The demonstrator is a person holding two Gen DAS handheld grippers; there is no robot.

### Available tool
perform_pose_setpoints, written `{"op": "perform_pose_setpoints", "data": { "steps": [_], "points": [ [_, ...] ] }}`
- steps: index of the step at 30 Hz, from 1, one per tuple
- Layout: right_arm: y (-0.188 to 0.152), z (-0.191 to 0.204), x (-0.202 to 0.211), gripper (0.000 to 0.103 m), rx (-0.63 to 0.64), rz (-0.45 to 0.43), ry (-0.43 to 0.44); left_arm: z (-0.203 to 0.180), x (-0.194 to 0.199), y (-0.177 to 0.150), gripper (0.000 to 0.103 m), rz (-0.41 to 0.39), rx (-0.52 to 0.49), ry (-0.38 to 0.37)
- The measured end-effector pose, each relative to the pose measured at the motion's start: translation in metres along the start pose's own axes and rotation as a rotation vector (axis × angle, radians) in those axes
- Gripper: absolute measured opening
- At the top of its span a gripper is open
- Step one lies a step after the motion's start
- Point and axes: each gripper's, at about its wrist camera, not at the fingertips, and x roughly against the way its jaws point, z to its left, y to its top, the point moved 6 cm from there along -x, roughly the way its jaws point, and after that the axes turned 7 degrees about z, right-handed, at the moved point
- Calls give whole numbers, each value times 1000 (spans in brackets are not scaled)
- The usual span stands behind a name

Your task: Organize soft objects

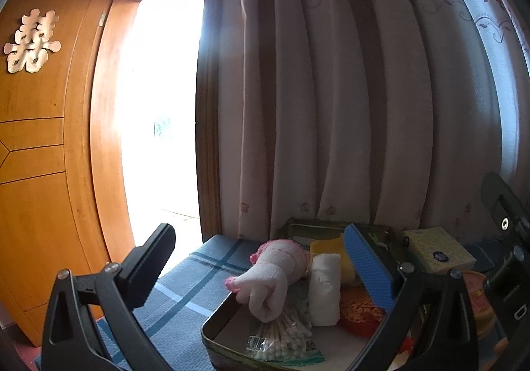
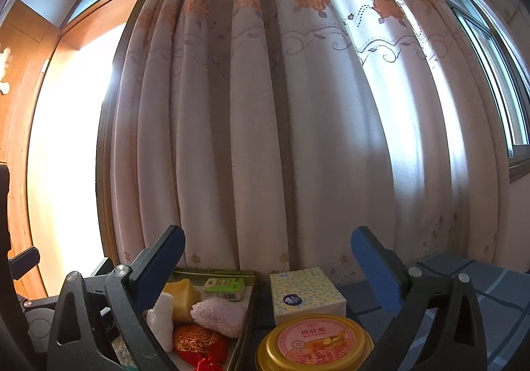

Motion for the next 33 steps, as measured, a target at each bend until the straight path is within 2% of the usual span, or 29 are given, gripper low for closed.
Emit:
{"op": "perform_pose_setpoints", "data": {
  "steps": [14,33],
  "points": [
    [0,0,0,102,3,-1,1,2,-1,-1,103,7,-1,36],
    [0,-3,0,102,2,5,2,2,-6,0,103,19,-28,22]
  ]
}}
